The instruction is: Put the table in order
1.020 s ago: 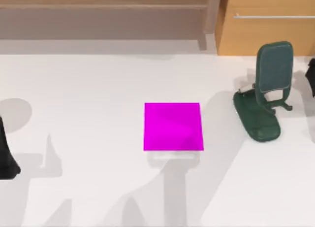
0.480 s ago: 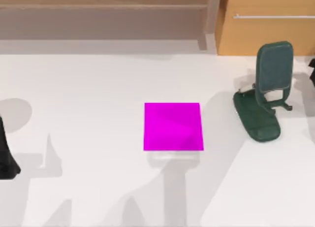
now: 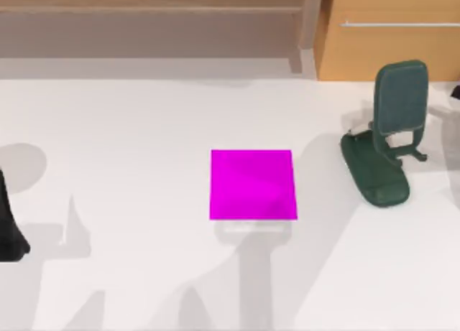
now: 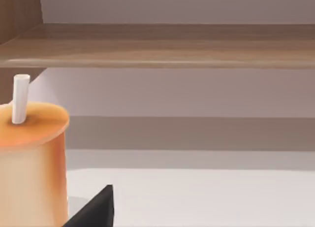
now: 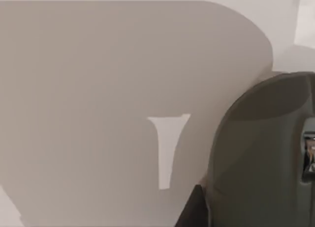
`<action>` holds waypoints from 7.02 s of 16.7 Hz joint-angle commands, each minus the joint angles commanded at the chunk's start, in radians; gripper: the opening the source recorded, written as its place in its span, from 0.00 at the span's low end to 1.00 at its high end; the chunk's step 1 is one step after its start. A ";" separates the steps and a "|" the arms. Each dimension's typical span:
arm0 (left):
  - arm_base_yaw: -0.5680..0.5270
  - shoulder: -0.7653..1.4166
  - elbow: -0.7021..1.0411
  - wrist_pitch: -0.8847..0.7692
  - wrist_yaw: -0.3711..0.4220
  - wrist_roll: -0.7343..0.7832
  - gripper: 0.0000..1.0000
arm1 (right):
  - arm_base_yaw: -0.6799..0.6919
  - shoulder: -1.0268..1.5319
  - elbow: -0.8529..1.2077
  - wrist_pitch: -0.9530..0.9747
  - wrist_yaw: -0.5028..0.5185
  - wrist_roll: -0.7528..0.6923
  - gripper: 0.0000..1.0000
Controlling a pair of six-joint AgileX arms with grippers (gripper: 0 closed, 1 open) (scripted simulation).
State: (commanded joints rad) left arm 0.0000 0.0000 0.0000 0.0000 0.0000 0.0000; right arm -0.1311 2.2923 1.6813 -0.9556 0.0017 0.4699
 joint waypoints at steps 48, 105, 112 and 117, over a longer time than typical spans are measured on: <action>0.000 0.000 0.000 0.000 0.000 0.000 1.00 | 0.783 0.189 0.488 -0.290 0.013 0.207 0.00; 0.000 0.000 0.000 0.000 0.000 0.000 1.00 | 0.150 -0.800 -0.327 0.036 -0.024 -0.193 1.00; 0.000 0.000 0.000 0.000 0.000 0.000 1.00 | -0.118 -1.044 -0.883 -0.028 -0.007 -0.308 1.00; 0.000 0.000 0.000 0.000 0.000 0.000 1.00 | -0.186 -1.082 -0.996 -0.062 -0.001 -0.331 1.00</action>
State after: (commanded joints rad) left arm 0.0000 0.0000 0.0000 0.0000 0.0000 0.0000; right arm -0.3168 1.2098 0.6853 -1.0173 0.0007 0.1385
